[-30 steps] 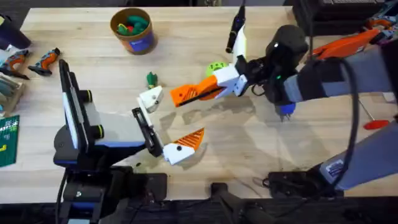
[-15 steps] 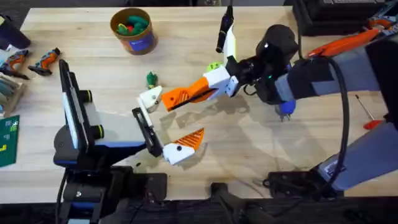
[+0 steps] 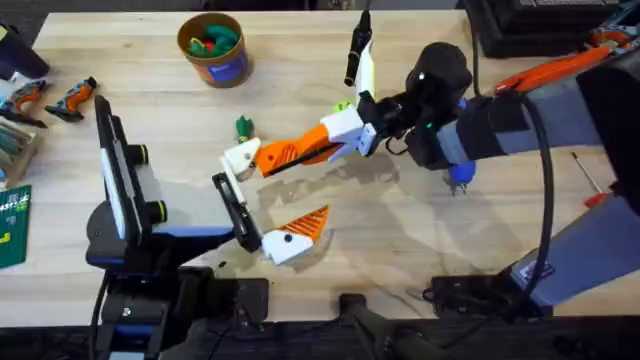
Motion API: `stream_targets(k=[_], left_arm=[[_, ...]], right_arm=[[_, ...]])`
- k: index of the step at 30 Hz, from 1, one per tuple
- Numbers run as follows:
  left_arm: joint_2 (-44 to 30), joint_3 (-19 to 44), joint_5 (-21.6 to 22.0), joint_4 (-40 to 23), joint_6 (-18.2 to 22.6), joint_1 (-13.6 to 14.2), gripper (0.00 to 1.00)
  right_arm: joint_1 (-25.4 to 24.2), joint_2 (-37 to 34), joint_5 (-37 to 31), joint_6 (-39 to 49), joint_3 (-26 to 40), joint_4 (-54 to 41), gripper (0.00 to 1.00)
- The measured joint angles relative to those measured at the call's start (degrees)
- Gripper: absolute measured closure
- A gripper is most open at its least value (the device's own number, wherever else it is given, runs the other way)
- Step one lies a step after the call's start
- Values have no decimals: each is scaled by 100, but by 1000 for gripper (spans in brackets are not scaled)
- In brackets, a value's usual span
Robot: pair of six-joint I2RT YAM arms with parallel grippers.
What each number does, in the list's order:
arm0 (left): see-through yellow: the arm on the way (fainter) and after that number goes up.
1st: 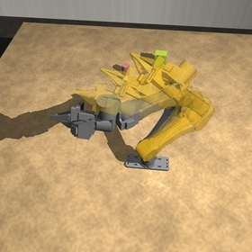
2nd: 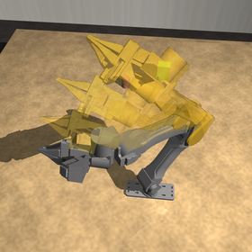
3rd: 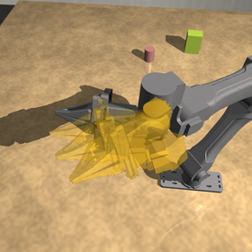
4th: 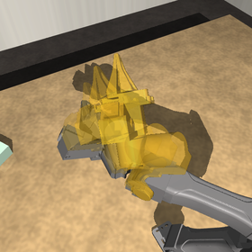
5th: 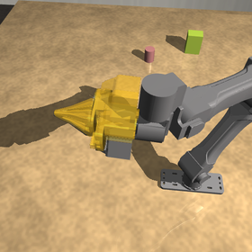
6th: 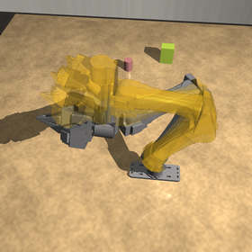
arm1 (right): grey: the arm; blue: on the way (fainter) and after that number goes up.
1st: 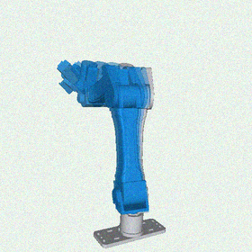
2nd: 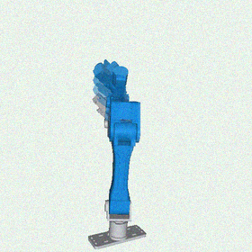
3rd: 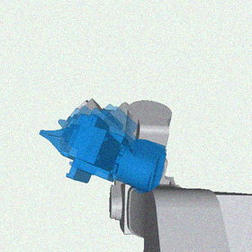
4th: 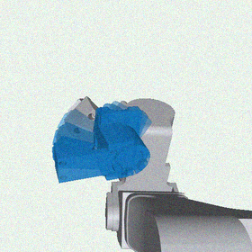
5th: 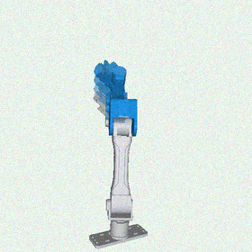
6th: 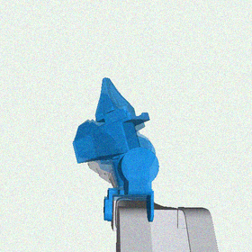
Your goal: Pick up the gripper from the table and insert it into the empty holder that is missing its gripper. Then pick up a screw, insert it into the mounting hole, and use the screwdriver to tighten it. Finally, clean up the table by picking up the vegetable and placing it into the bucket.
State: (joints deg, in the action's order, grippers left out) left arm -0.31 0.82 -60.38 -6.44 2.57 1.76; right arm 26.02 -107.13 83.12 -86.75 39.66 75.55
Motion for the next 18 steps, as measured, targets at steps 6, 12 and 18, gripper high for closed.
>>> stream_targets(k=[6, 12, 18], left_arm=[[-1, 0, 2, 0, 0, 0, 15], [1, 0, 0, 0, 0, 0, 15], [-1, 0, 17, 2, 0, -4, 15]], right_arm=[[13, 0, -53, 19, 0, 0, 988], [85, 0, -81, 19, 15, 0, 988], [138, 0, -147, 19, 31, -11, 988]])
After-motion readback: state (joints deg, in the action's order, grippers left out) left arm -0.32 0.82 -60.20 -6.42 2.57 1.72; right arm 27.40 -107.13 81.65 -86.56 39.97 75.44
